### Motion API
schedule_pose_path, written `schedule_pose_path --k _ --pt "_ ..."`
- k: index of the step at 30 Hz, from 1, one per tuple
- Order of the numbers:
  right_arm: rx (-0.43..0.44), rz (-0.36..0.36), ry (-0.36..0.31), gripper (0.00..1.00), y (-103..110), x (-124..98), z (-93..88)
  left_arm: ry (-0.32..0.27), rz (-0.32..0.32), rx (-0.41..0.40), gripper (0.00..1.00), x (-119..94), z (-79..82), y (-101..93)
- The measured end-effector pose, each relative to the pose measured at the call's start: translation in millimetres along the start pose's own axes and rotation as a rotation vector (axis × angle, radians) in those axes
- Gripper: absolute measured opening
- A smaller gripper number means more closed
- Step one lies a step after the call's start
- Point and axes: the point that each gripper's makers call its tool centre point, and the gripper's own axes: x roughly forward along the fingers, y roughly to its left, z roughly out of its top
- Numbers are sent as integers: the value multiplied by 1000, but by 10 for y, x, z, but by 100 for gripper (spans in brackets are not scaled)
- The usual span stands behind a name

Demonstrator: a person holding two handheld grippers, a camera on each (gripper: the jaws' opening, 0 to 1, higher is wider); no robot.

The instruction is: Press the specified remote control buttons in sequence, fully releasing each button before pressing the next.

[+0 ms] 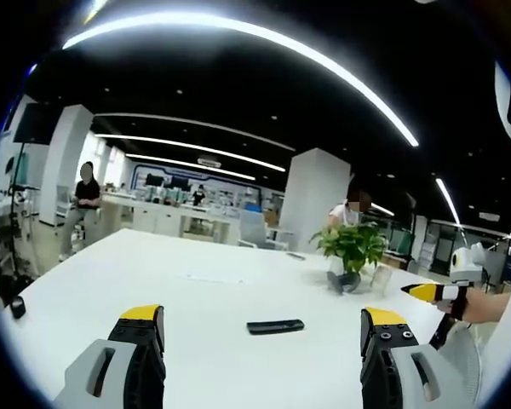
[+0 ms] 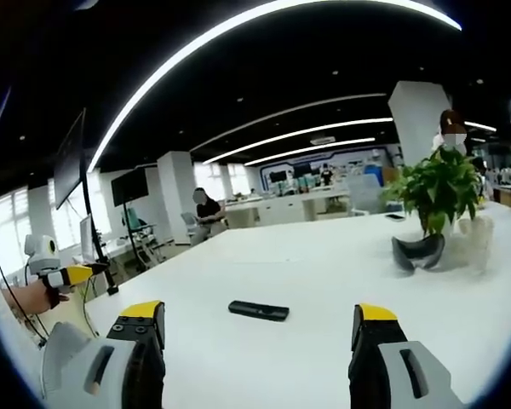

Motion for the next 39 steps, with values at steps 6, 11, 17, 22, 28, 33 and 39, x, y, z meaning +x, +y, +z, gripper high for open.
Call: schedule_pose_path --k 6,11,17,22,28,33,39 --pt "-5 8 6 90 25 2 -6 32 -34 15 98 65 -49 -55" --pt "-15 0 -1 90 34 -58 5 97 -85 37 98 183 -160 -118" --pt "8 -14 -7 89 37 -159 10 199 -177 60 99 386 -311 -233" --pt "-2 -39 16 88 13 -197 -49 310 -241 124 99 537 -483 -297" --pt "-10 -64 51 88 4 -263 -113 475 -332 145 99 746 -794 -379" --pt "-50 -85 83 86 -42 -328 -159 588 -401 176 99 908 -1026 -416" --pt "-54 -117 126 86 -122 -390 -272 728 -489 267 99 1087 -1287 -399"
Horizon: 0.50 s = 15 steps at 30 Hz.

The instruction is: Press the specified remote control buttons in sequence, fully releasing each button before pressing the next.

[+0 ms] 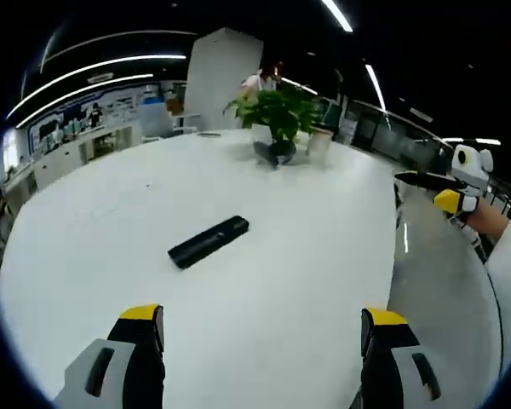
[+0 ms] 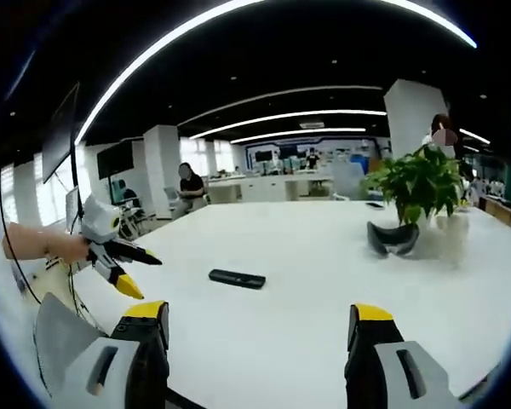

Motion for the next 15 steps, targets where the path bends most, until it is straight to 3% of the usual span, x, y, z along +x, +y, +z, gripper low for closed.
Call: schedule_pose_path --k 9,15 --pt "3 -46 66 84 -142 -3 -162 178 -54 113 98 338 -105 278" --pt "-5 -58 100 83 -191 5 -203 241 -68 176 98 552 -55 493"
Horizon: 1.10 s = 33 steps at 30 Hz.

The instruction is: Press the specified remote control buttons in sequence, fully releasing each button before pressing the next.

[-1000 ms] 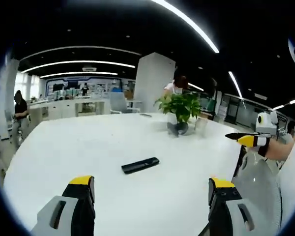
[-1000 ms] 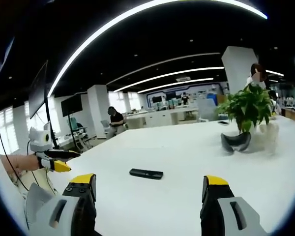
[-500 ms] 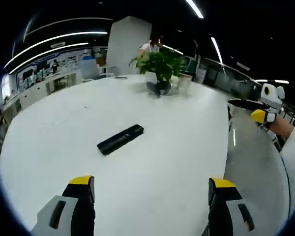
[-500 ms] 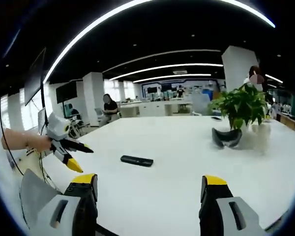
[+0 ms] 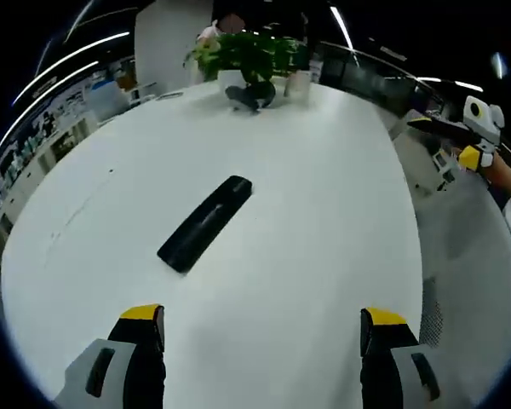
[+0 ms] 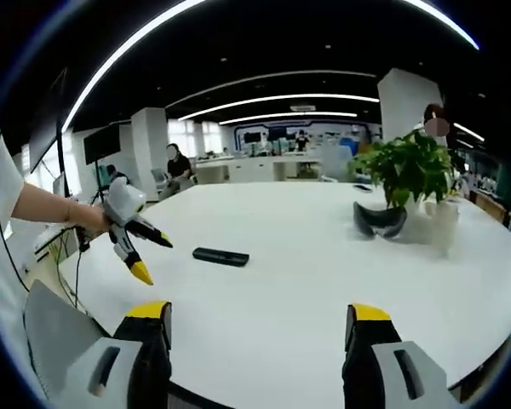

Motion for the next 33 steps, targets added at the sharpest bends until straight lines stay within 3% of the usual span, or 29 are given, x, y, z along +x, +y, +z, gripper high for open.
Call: schedule_pose_path --k 7,16,22,27,33 --pt "-11 -2 47 81 -14 53 -57 61 2 81 98 209 119 300" --pt "-7 15 77 76 -41 152 -74 54 8 140 94 370 389 667" --pt "5 44 88 71 -35 235 -78 80 -5 156 79 491 556 755" --pt "-9 62 106 66 2 280 -82 172 -44 245 75 639 534 734" --pt "-9 78 109 61 30 298 -81 192 -72 244 66 761 587 709"
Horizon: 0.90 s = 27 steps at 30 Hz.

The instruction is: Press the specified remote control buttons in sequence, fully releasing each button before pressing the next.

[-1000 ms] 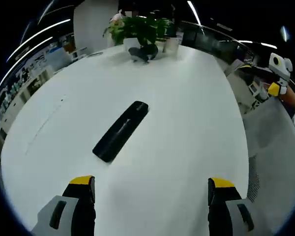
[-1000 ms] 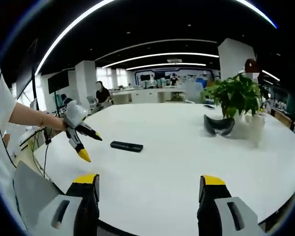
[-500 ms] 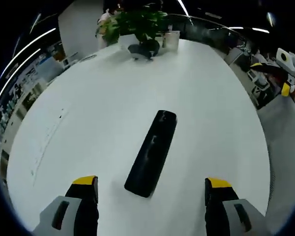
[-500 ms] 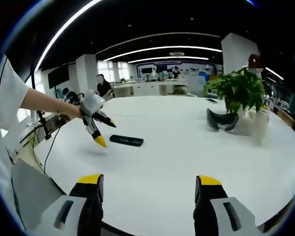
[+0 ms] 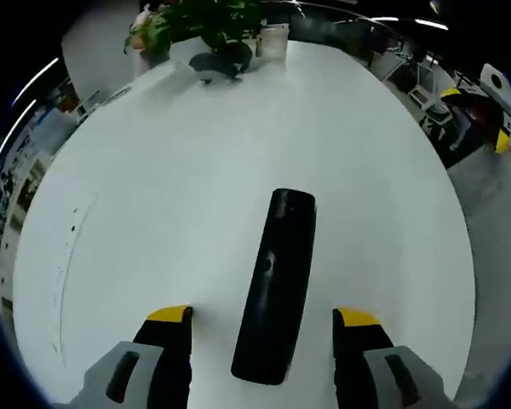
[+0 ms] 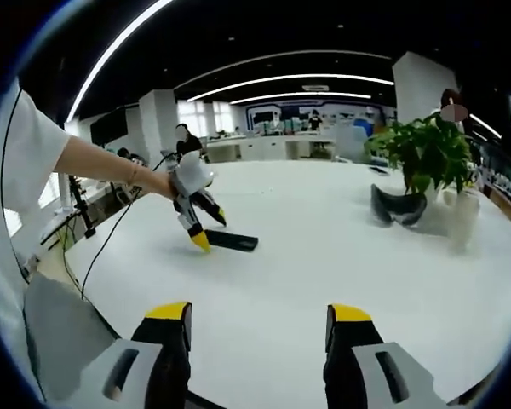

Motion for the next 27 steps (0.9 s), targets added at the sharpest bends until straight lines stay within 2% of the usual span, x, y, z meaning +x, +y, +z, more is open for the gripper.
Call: schedule_pose_path --k 3,4,5,7,8,9,11,17,27 --pt "2 5 -1 57 14 1 -8 7 -14 30 55 2 36 7" --pt "3 6 0 57 17 4 -17 12 -17 39 49 -6 44 1" --pt "3 8 2 56 19 8 -25 17 -19 54 37 -13 47 -6" --pt "4 10 5 56 24 16 -39 24 -22 84 26 -11 50 -55" --pt "4 10 6 56 26 17 -41 30 -25 106 24 -13 49 -70" --pt "3 11 5 55 31 16 -40 30 -4 124 23 -20 54 -59" --pt "3 12 1 54 35 16 -34 30 -6 135 23 -25 47 -75" --pt "-7 18 1 53 59 14 -34 25 -12 111 22 -36 11 -126" --pt "-32 41 30 52 125 39 -106 13 -36 111 22 -65 -79 -429"
